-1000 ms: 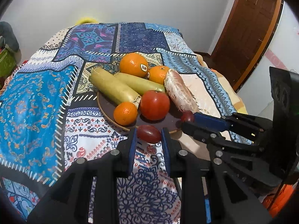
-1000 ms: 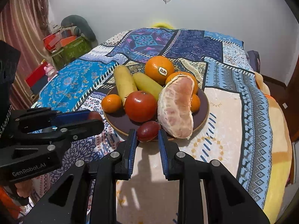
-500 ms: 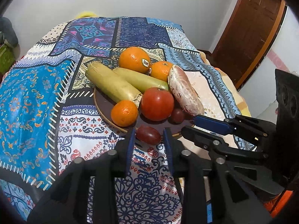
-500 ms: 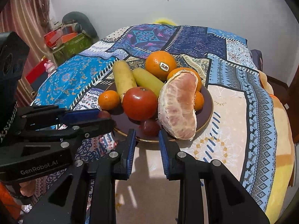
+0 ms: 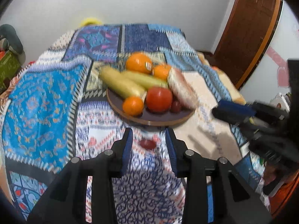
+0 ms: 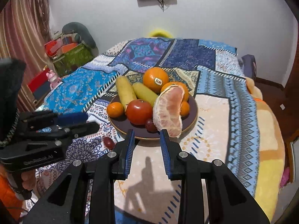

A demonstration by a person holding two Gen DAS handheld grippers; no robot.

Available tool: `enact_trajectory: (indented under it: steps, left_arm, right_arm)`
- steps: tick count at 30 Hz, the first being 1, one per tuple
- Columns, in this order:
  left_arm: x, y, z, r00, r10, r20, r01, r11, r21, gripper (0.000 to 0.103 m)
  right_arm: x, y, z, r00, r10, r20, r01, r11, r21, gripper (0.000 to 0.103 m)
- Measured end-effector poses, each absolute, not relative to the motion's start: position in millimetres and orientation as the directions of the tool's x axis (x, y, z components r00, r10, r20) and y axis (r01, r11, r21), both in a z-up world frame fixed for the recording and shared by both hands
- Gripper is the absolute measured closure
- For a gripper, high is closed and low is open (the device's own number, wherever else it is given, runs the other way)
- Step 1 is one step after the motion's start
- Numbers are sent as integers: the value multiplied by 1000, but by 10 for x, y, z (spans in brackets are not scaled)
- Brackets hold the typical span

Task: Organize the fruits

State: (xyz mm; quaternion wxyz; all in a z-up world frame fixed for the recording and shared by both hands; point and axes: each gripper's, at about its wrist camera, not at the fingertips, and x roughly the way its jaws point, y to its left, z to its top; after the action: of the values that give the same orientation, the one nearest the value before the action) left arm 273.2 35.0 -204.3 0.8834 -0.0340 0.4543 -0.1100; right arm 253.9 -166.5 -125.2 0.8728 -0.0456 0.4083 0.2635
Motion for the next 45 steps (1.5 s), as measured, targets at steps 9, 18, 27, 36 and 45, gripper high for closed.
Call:
enact_trajectory:
  steps: [9, 18, 27, 36, 45]
  left_arm:
    - [2875, 254, -2538, 451, -188, -873, 143, 980, -138, 67]
    - [3119, 124, -2583, 476, -187, -859, 134, 981, -140, 62]
    - [3200, 44, -2626, 519, -175, -836, 132, 984, -124, 77]
    - [2930, 143, -2398, 542, -192, -818, 156, 980, -127, 77]
    - [3041, 130, -2135, 602, -188, -776, 141, 982, -129, 77]
  right_arm:
    - [2542, -1808, -1321, 526, 423, -738, -477, 865, 156, 71]
    - [2606, -1911, -1490, 503, 428, -751, -455, 870, 190, 71]
    - [2662, -1962, -1616, 483, 434, -761, -442, 871, 217, 71]
    - [2647, -1953, -1583, 493, 435, -753, -447, 870, 209, 71]
    - [2604, -1925, -1488, 519, 424, -742, -457, 871, 178, 71]
